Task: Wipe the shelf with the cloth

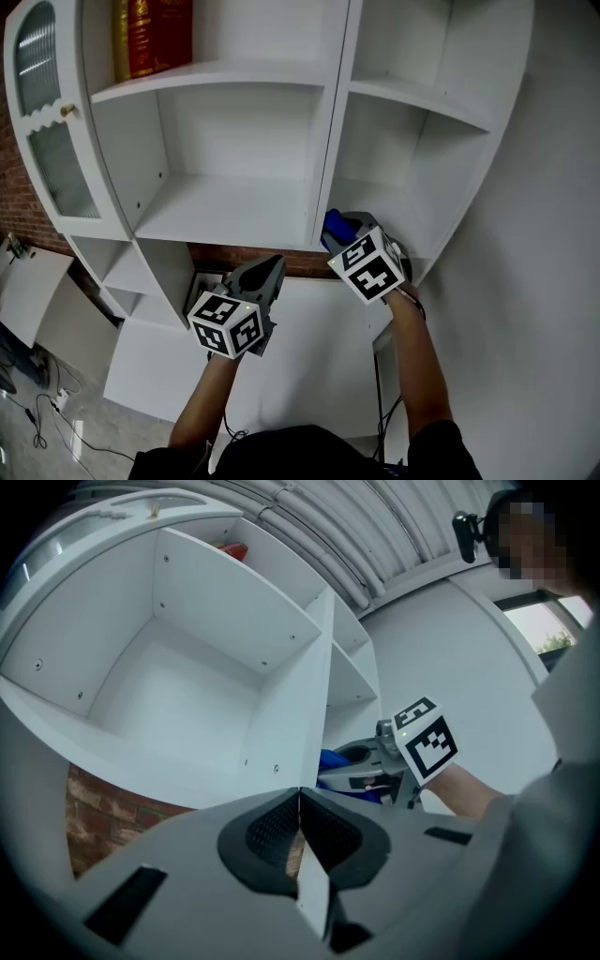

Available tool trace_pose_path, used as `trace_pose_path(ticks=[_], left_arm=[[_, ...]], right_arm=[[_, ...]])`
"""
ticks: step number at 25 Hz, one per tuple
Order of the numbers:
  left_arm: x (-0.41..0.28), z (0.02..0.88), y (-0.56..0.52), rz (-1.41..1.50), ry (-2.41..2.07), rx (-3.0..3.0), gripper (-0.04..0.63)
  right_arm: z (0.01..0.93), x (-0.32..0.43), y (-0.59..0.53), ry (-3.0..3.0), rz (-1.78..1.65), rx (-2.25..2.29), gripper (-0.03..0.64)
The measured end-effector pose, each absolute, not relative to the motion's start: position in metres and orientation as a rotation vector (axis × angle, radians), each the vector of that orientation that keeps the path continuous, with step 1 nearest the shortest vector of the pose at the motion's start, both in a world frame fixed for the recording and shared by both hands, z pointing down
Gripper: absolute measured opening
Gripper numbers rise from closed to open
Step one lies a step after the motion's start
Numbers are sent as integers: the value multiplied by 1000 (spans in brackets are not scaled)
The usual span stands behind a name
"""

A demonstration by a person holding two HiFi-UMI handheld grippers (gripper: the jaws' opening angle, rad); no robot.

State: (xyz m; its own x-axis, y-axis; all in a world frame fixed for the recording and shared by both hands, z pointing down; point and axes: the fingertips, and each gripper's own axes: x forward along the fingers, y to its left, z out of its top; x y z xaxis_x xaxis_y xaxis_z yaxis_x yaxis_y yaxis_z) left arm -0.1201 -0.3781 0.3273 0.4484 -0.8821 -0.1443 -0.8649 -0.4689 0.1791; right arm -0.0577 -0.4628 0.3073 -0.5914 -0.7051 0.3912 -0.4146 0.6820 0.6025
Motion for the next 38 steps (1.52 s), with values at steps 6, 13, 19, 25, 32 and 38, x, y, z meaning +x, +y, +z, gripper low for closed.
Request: trace_pose_path(ticks=[6, 13, 19, 25, 32, 38], left_arm=[[-116, 331, -381, -318, -1561, 2605, 17], [-119, 327, -386, -323, -1569, 2609, 17], [-119, 328, -390, -314, -1559, 2604, 17], [-115, 333, -395, -300, -1544, 2608, 17], [-103, 329, -401, -301, -1509, 2642, 17], [-89, 330, -406, -285, -1468, 2670, 17]], right_arm=[[309, -61, -469, -2207, -677, 814, 98], [308, -64, -481, -2178, -703, 781, 98], [308, -64, -487, -2179, -704, 780, 98], [307, -63, -488, -2194, -693, 788, 98], [307, -56, -494, -2195, -674, 821, 98], [306, -40, -499, -2204, -636, 851, 98]])
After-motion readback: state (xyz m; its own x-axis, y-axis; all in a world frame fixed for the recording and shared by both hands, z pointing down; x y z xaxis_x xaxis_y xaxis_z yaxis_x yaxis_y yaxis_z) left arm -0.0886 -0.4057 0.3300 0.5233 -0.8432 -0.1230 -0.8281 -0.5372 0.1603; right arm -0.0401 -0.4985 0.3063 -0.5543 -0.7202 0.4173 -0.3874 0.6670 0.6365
